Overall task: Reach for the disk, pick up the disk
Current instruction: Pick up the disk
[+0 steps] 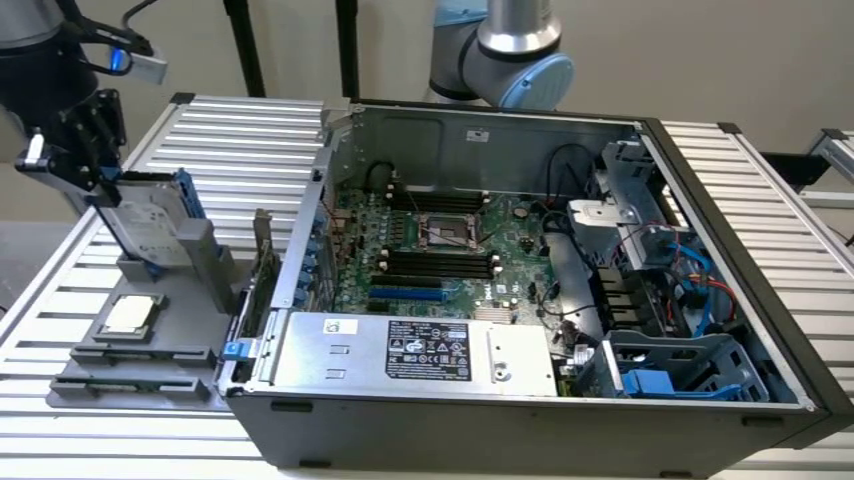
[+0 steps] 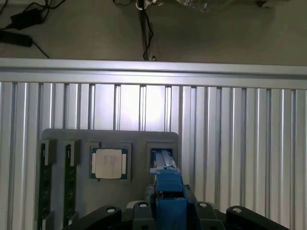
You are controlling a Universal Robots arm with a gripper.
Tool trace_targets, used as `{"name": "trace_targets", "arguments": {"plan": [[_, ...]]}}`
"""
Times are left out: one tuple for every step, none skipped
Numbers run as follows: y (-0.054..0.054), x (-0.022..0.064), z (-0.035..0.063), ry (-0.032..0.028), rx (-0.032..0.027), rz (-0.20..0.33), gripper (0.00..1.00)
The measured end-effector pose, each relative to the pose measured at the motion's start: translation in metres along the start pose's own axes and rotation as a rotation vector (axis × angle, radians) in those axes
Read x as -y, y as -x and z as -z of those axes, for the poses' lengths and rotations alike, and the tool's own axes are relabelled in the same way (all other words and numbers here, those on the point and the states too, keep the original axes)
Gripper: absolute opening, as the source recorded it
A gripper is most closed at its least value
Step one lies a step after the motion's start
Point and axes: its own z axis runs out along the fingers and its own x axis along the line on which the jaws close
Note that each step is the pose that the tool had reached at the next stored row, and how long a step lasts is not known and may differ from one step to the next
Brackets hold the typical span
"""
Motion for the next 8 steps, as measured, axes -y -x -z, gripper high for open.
{"name": "trace_targets", "arguments": {"plan": [[0.000,0.0001,0.0041,0.0002,-0.0001,0.000,0.33],[0.000,0.0003,0.0085,0.0001,-0.0001,0.001,0.33],[0.000,0.0005,0.0129,0.0001,0.0000,0.001,0.33],[0.000,0.0007,0.0173,0.0003,-0.0001,0.001,0.33],[0.000,0.0009,0.0219,0.0001,-0.0001,0.002,0.33],[0.001,0.0012,0.0267,0.0002,-0.0001,0.002,0.33],[0.001,0.0015,0.0312,0.0003,-0.0001,0.003,0.33],[0.001,0.0019,0.0358,0.0001,0.0000,0.003,0.33]]}}
